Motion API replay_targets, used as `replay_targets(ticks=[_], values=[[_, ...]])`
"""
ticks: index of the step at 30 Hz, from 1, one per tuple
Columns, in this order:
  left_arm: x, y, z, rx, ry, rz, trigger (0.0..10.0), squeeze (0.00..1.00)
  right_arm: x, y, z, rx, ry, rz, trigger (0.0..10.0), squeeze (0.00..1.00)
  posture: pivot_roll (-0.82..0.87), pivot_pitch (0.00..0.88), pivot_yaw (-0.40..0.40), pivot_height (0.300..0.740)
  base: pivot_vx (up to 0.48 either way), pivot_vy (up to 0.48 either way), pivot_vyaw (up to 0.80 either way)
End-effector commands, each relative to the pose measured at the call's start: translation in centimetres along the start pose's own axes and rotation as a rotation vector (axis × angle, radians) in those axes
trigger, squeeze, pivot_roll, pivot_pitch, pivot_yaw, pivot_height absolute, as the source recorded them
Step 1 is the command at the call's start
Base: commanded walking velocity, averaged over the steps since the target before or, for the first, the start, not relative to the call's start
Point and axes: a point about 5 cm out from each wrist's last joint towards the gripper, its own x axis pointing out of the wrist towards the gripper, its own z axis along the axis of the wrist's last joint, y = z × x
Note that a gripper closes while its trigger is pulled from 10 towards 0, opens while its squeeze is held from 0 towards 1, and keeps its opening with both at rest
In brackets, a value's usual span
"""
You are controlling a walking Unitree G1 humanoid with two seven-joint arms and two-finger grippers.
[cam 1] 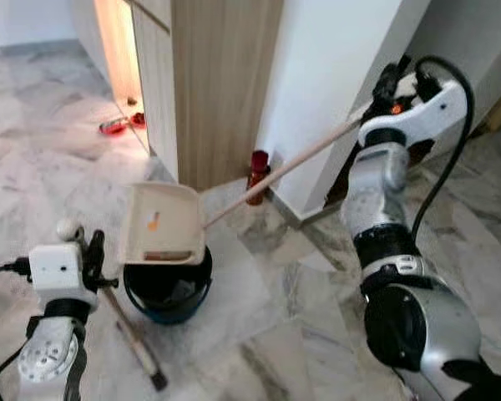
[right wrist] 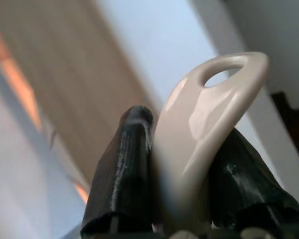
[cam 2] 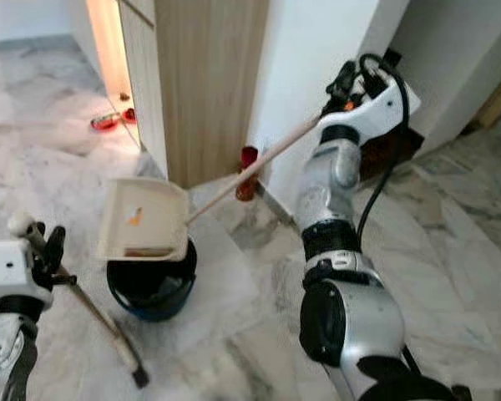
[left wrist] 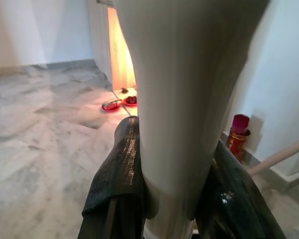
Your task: Sweep floor
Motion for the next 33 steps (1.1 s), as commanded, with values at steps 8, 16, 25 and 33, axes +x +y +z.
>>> replay_targets(ticks=[8, 16, 25, 33], values=[[0.0, -0.1, 1.0, 0.017, -0.06, 0.0, 10.0, 0.0, -0.4, 3.3, 0.9, 0.0, -0.092, 0.157, 10.0, 0.0, 0.27, 0.029, -0.166, 0.74, 0.0, 0.0, 0.0], [-0.1, -0.3, 0.9, 0.019, -0.06, -0.004, 10.0, 0.0, -1.3, 5.2, 0.5, -0.03, -0.109, 0.247, 10.0, 0.0, 0.27, 0.022, -0.174, 0.74, 0.0, 0.0, 0.0], [-0.2, -0.5, 0.9, 0.021, -0.062, -0.009, 10.0, 0.0, -2.2, 7.1, 0.5, -0.019, -0.147, 0.305, 10.0, 0.0, 0.28, 0.011, -0.177, 0.74, 0.0, 0.0, 0.0], [-0.2, -0.5, 0.9, 0.027, -0.064, -0.011, 10.0, 0.0, -3.0, 8.2, 1.1, -0.008, -0.217, 0.311, 10.0, 0.0, 0.28, 0.008, -0.179, 0.74, 0.0, 0.0, 0.0]])
